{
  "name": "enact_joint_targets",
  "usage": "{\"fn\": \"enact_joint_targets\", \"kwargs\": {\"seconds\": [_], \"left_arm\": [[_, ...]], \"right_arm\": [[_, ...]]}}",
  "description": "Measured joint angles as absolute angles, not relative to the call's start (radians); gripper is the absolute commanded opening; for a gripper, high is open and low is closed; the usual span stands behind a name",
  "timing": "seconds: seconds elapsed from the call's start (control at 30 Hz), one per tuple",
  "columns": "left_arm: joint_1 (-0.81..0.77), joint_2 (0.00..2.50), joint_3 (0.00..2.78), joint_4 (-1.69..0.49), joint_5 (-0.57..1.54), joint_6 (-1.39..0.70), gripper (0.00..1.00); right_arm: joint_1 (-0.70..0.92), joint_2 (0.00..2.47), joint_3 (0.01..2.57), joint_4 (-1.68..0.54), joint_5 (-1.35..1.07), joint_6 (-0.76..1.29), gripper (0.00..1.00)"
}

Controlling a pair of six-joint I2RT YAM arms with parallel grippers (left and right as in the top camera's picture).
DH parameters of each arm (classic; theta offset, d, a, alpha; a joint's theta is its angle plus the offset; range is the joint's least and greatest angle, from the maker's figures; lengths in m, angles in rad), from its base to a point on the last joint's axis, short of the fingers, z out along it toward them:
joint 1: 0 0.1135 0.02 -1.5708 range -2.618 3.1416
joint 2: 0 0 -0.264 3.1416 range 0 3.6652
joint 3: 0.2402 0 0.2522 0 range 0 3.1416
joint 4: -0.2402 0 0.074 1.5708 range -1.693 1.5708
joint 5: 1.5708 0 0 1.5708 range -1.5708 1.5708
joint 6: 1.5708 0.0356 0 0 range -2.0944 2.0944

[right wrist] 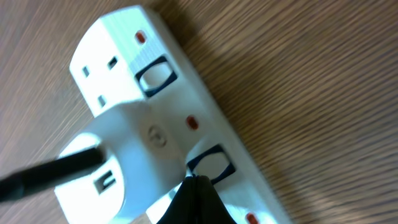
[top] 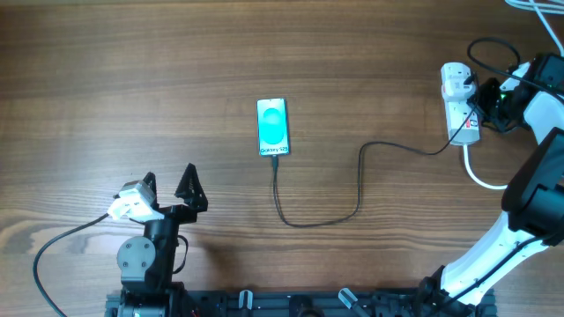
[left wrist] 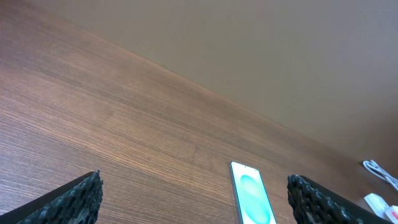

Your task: Plug charger to phone and switch on socket

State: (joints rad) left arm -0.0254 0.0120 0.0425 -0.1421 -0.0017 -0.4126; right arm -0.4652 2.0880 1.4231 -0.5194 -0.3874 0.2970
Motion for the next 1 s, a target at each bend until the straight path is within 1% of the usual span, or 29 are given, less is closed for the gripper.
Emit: {"fn": "enact_joint_targets", "kwargs": {"seconds": [0.23, 0.5, 0.8, 1.0], "left_arm": [[-0.025, 0.012, 0.043, -0.142, -0.002, -0.413, 1.0], [-0.025, 0.012, 0.043, -0.142, -0.002, -0.413, 1.0], [-0.025, 0.012, 0.043, -0.142, -0.002, -0.413, 1.0], [-0.025, 0.012, 0.043, -0.142, -0.002, -0.413, 1.0]], "right_arm": [[-0.44, 2.089, 1.42, -0.561, -0.471, 0.262, 0.04], [-0.439, 2.089, 1.418, -0.561, -0.467, 0.268, 0.04], [-0.476, 2.064, 1.412, -0.507, -0.333, 0.306, 0.04], [-0.479, 2.063, 1.411, -0.451, -0.305, 0.312, 0.04]]}}
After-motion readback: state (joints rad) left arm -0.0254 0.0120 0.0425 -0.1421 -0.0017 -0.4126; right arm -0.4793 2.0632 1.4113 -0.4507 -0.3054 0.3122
